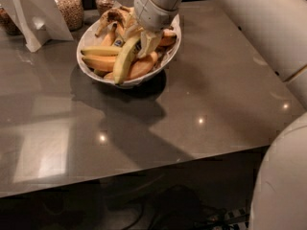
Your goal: Pick banana from white bowl
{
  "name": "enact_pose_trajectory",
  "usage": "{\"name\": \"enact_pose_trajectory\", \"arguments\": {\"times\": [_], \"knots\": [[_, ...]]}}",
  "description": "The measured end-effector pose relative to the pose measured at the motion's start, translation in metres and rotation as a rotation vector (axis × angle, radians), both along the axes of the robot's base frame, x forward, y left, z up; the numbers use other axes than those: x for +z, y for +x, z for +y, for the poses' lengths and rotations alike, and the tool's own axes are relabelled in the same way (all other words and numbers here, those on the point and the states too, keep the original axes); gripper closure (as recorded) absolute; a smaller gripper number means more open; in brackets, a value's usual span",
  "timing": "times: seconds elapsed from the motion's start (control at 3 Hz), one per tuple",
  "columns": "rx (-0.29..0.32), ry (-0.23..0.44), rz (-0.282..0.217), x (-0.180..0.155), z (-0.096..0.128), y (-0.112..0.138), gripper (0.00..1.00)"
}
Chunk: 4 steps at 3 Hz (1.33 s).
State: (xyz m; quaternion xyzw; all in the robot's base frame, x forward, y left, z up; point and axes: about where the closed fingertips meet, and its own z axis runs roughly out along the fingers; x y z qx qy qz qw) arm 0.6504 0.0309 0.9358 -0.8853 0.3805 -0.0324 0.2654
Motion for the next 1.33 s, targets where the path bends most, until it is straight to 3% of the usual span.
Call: {"name": "enact_pose_trajectory", "arguments": {"times": [0.33,0.67,1.33], "knots": [[0.000,-0.002,0.000,0.000,0.000,0.000,0.91],[0.006,-0.007,-0.014,0.008,0.001,-0.006,1.00],[0.015,0.001,-0.048,0.046,-0.006,-0.024,1.00]]}}
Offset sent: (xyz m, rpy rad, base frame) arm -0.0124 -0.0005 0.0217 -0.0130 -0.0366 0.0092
